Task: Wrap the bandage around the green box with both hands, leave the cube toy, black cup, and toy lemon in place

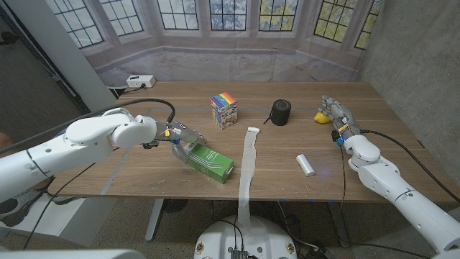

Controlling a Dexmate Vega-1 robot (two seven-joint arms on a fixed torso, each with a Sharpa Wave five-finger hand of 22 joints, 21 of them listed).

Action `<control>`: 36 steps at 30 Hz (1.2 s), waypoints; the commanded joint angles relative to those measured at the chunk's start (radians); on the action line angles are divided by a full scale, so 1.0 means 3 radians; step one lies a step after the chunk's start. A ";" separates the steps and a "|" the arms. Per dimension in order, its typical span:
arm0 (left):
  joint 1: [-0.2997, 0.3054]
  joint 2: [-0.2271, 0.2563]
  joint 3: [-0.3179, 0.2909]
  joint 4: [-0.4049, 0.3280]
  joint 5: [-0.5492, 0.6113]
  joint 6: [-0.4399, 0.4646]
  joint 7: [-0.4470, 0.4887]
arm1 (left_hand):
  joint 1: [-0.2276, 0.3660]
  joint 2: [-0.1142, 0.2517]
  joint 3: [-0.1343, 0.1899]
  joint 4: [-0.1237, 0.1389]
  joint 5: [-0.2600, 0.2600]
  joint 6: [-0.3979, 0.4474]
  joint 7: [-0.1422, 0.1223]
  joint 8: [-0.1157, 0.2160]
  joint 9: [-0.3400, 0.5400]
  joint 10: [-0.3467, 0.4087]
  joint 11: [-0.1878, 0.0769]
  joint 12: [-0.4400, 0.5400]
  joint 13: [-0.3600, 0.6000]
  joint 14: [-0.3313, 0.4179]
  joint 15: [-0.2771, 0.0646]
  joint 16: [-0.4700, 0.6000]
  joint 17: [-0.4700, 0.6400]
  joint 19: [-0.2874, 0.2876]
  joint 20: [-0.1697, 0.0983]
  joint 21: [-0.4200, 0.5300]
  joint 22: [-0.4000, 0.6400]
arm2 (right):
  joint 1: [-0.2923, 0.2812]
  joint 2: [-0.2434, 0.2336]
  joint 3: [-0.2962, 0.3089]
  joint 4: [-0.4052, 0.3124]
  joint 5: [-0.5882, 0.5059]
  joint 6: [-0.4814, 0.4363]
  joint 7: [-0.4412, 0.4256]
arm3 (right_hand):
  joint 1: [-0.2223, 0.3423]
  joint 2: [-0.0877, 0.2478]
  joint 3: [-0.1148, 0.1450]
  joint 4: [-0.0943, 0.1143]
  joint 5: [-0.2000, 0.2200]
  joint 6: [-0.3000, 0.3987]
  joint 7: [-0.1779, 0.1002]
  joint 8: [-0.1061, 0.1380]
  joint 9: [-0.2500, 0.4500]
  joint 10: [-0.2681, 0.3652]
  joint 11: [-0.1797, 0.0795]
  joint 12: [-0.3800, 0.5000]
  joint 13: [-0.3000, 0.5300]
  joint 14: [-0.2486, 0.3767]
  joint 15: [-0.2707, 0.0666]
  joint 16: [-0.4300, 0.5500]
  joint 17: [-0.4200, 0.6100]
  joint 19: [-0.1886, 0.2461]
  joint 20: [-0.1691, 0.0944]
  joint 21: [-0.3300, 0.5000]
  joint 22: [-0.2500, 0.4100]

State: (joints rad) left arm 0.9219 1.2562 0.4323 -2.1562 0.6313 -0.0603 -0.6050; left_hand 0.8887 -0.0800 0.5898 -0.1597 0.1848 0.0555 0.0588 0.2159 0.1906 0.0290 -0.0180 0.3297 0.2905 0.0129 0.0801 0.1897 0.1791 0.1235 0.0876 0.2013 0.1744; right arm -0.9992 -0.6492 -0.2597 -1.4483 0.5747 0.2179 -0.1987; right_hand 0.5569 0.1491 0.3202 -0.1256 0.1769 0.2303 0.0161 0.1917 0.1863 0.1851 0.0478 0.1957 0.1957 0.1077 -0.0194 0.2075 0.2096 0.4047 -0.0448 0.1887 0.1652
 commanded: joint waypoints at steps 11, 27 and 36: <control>0.0179 0.0036 -0.0046 -0.0010 0.0170 0.0074 0.0294 | 0.0105 -0.0010 0.0007 -0.0028 -0.0006 0.0105 -0.0029 0.0027 0.0024 0.0053 -0.0022 0.0062 0.0026 0.0066 -0.0020 0.0012 0.0017 0.0054 -0.0010 0.0020 0.0015 | -0.0111 0.0046 0.0051 0.0058 0.0020 0.0175 -0.0029 | -0.0017 0.0026 0.0000 -0.0017 0.0016 0.0007 0.0010 0.0001 0.0003 0.0005 0.0006 0.0013 0.0007 0.0002 0.0003 0.0023 0.0004 0.0006 -0.0025 0.0010 0.0013; 0.0298 0.0080 -0.0080 -0.0046 0.0226 0.0117 0.0424 | 0.0170 -0.0009 -0.0006 -0.0023 -0.0015 0.0258 -0.0052 0.0067 0.0052 0.0140 -0.0043 0.0156 0.0069 0.0170 -0.0059 0.0030 0.0023 0.0104 -0.0012 0.0029 0.0017 | -0.0169 0.0024 0.0081 -0.0002 0.0010 0.0179 -0.0063 | -0.0020 0.0028 -0.0002 -0.0020 0.0016 0.0008 0.0010 0.0002 0.0003 0.0005 0.0004 0.0013 0.0007 0.0003 0.0003 0.0024 0.0004 0.0006 -0.0025 0.0010 0.0013; 0.0376 0.0116 -0.0103 -0.0042 0.0312 0.0135 0.0555 | 0.0231 -0.0022 -0.0028 -0.0025 -0.0018 0.0433 -0.0089 0.0126 0.0079 0.0264 -0.0080 0.0260 0.0115 0.0274 -0.0108 0.0040 0.0026 0.0180 -0.0018 0.0044 0.0018 | -0.0137 0.0013 0.0077 -0.0040 0.0003 0.0131 -0.0067 | -0.0021 0.0029 -0.0003 -0.0021 0.0017 0.0008 0.0008 0.0002 0.0003 0.0007 0.0005 0.0014 0.0007 0.0002 0.0001 0.0024 0.0004 0.0007 -0.0026 0.0010 0.0013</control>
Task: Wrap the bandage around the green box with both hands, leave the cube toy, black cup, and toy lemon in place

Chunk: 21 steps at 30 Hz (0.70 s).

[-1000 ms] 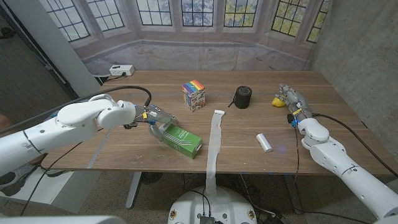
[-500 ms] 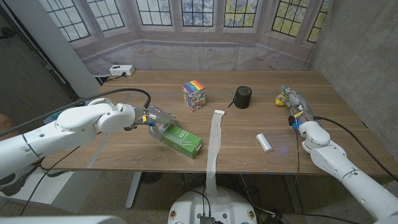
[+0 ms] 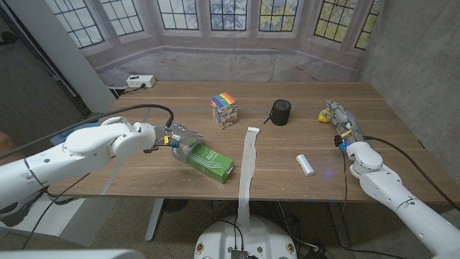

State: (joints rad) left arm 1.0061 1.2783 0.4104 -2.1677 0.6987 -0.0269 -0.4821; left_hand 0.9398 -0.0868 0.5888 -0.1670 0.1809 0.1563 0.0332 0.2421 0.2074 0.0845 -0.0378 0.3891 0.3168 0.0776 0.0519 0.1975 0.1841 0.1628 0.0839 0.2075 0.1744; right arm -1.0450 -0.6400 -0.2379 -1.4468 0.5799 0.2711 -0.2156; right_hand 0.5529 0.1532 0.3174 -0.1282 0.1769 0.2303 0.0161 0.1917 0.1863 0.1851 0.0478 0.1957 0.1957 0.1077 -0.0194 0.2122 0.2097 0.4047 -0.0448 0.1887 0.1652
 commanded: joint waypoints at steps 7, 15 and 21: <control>0.0177 0.0062 -0.0048 0.0012 0.0162 0.0067 0.0278 | 0.0109 0.0001 -0.0040 0.0000 -0.0007 0.0214 -0.0019 0.0082 0.0041 0.0164 -0.0040 0.0133 0.0061 0.0155 -0.0053 0.0028 0.0012 0.0107 -0.0006 0.0035 0.0020 | 0.0051 -0.0014 -0.0011 -0.0036 -0.0028 -0.0054 0.0005 | -0.0008 0.0016 0.0006 -0.0014 0.0017 0.0007 0.0009 0.0002 0.0003 0.0006 0.0007 0.0013 0.0007 0.0001 0.0000 0.0009 0.0003 0.0005 -0.0026 0.0009 0.0013; 0.0239 0.0073 -0.0055 0.0024 0.0244 0.0092 0.0399 | 0.0168 0.0024 -0.0071 0.0015 -0.0011 0.0480 -0.0088 0.0202 0.0078 0.0335 -0.0064 0.0267 0.0131 0.0297 -0.0107 0.0047 0.0027 0.0153 0.0000 0.0033 0.0023 | 0.0061 -0.0044 -0.0017 -0.0086 -0.0050 -0.0100 -0.0003 | -0.0008 0.0017 0.0006 -0.0016 0.0017 0.0007 0.0008 0.0002 0.0003 0.0007 0.0005 0.0014 0.0007 0.0002 0.0001 0.0009 0.0003 0.0008 -0.0027 0.0010 0.0013; 0.0285 0.0067 -0.0057 0.0033 0.0296 0.0124 0.0484 | 0.0200 0.0045 -0.0079 0.0018 -0.0008 0.0591 -0.0115 0.0268 0.0102 0.0403 -0.0093 0.0331 0.0176 0.0362 -0.0132 0.0056 0.0042 0.0181 0.0011 0.0035 0.0023 | 0.0061 -0.0045 -0.0021 -0.0088 -0.0056 -0.0099 0.0003 | -0.0008 0.0017 0.0005 -0.0017 0.0017 0.0006 0.0010 0.0002 0.0003 0.0006 0.0006 0.0013 0.0007 0.0001 0.0001 0.0009 0.0003 0.0011 -0.0027 0.0011 0.0013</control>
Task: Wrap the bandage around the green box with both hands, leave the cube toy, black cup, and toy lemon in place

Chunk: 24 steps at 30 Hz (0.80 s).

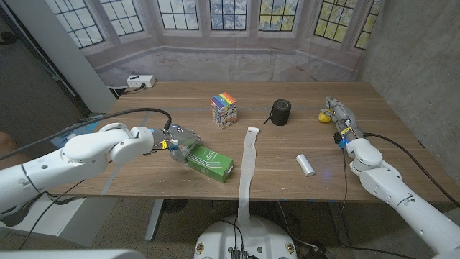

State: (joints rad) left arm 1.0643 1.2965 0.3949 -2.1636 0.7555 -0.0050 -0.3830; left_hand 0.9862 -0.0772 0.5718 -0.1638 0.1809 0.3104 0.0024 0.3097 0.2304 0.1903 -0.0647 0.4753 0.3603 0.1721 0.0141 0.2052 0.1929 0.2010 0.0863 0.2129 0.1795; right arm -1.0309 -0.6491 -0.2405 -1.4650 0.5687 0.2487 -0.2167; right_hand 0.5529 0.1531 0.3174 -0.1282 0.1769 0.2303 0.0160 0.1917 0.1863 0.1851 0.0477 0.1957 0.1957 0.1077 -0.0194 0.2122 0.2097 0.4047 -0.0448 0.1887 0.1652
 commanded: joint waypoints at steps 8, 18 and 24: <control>0.0142 0.0005 -0.0012 0.0026 0.0157 0.0069 0.0270 | 0.0067 0.0046 -0.0040 0.0018 -0.0003 0.0215 -0.0050 0.0131 0.0054 0.0147 -0.0049 0.0125 0.0086 0.0182 -0.0044 0.0068 0.0033 0.0103 0.0000 0.0025 0.0007 | 0.0014 0.0000 -0.0026 0.0000 -0.0022 -0.0002 0.0022 | -0.0008 0.0018 0.0005 -0.0019 0.0018 0.0008 0.0010 0.0002 0.0003 0.0006 0.0007 0.0013 0.0007 0.0003 -0.0001 0.0010 0.0002 0.0009 -0.0029 0.0010 0.0013; 0.0155 0.0016 -0.0053 0.0018 0.0123 0.0085 0.0304 | 0.0092 0.0069 -0.0068 0.0021 0.0003 0.0329 -0.0075 0.0217 0.0082 0.0250 -0.0096 0.0202 0.0139 0.0271 -0.0105 0.0083 0.0046 0.0145 -0.0020 0.0029 0.0007 | 0.0023 -0.0032 -0.0033 -0.0057 -0.0047 -0.0044 0.0018 | -0.0007 0.0020 0.0006 -0.0020 0.0018 0.0007 0.0011 0.0002 0.0003 0.0006 0.0005 0.0013 0.0007 0.0002 -0.0002 0.0010 0.0002 0.0009 -0.0029 0.0010 0.0013; 0.0138 0.0025 -0.0070 0.0010 0.0080 0.0075 0.0272 | 0.0088 0.0075 -0.0073 0.0028 0.0005 0.0333 -0.0082 0.0238 0.0094 0.0264 -0.0092 0.0222 0.0162 0.0295 -0.0117 0.0081 0.0053 0.0149 -0.0023 0.0025 0.0007 | 0.0052 -0.0041 -0.0055 -0.0085 -0.0064 -0.0081 0.0029 | -0.0007 0.0021 0.0006 -0.0021 0.0018 0.0009 0.0011 0.0003 0.0003 0.0008 0.0006 0.0014 0.0007 0.0001 0.0000 0.0010 0.0002 0.0009 -0.0029 0.0010 0.0013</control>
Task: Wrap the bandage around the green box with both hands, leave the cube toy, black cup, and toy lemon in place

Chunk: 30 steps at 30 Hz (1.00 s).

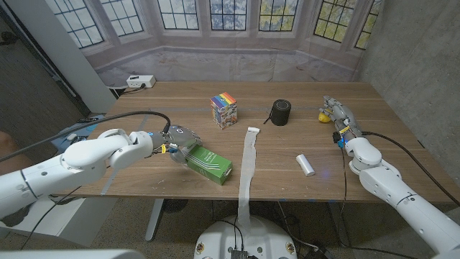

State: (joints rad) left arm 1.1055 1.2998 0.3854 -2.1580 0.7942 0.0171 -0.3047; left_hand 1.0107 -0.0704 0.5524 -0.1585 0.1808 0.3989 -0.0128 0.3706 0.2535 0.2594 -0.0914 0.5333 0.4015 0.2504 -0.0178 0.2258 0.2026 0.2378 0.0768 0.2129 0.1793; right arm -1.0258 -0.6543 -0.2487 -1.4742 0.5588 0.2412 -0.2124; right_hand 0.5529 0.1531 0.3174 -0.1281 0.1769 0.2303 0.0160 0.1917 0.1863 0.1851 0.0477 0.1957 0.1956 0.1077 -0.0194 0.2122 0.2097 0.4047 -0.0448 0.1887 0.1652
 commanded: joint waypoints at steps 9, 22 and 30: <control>0.0052 0.0075 -0.0122 -0.0064 -0.0147 0.0085 -0.0008 | 0.0001 0.0054 -0.0014 0.0016 0.0007 0.0012 -0.0023 0.0051 0.0033 0.0027 0.0000 0.0045 0.0054 0.0037 -0.0011 -0.0002 0.0028 0.0020 0.0010 0.0016 0.0008 | 0.0042 -0.0077 -0.0036 -0.0135 -0.0060 -0.0128 0.0013 | -0.0007 0.0021 0.0005 -0.0023 0.0018 0.0011 0.0011 0.0004 0.0003 0.0004 0.0001 0.0013 0.0007 -0.0001 0.0002 0.0009 0.0002 0.0007 -0.0027 0.0008 0.0013; 0.0101 0.0173 -0.0215 -0.0155 -0.0239 0.0151 -0.0029 | -0.0016 0.0066 -0.0017 0.0028 0.0007 0.0007 -0.0012 0.0085 0.0054 0.0006 -0.0001 0.0060 0.0092 0.0031 -0.0005 -0.0022 0.0042 0.0015 0.0004 0.0005 0.0008 | 0.0072 -0.0110 -0.0071 -0.0176 -0.0090 -0.0177 0.0058 | -0.0008 0.0023 0.0005 -0.0023 0.0019 0.0010 0.0010 0.0003 0.0003 0.0006 0.0003 0.0014 0.0007 -0.0003 0.0003 0.0009 0.0002 0.0004 -0.0030 0.0007 0.0013; 0.0076 0.0148 -0.0213 -0.0164 -0.0246 0.0150 -0.0021 | -0.0020 0.0069 -0.0017 0.0030 0.0007 0.0003 -0.0012 0.0098 0.0062 0.0014 -0.0010 0.0072 0.0107 0.0044 -0.0006 -0.0024 0.0047 0.0016 0.0002 0.0002 0.0009 | 0.0041 -0.0187 -0.0089 -0.0334 -0.0145 -0.0293 0.0024 | -0.0009 0.0027 0.0006 -0.0023 0.0019 0.0013 0.0008 0.0004 0.0003 0.0000 -0.0001 0.0012 0.0007 -0.0003 0.0006 0.0010 0.0002 0.0002 -0.0031 0.0007 0.0013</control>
State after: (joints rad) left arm 1.1318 1.3432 0.3284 -2.1982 0.7311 0.0574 -0.3098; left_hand 1.0056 -0.0600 0.5456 -0.1571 0.1798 0.3999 -0.0145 0.3939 0.2674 0.2609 -0.0929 0.5477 0.4293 0.2557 -0.0231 0.2207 0.2118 0.2377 0.0768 0.2129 0.1791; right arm -1.0082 -0.6855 -0.2672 -1.5288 0.5333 0.1873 -0.1996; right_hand 0.5529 0.1531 0.3174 -0.1281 0.1769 0.2303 0.0160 0.1917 0.1863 0.1851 0.0477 0.1957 0.1957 0.1077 -0.0194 0.2122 0.2098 0.4047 -0.0448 0.1887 0.1652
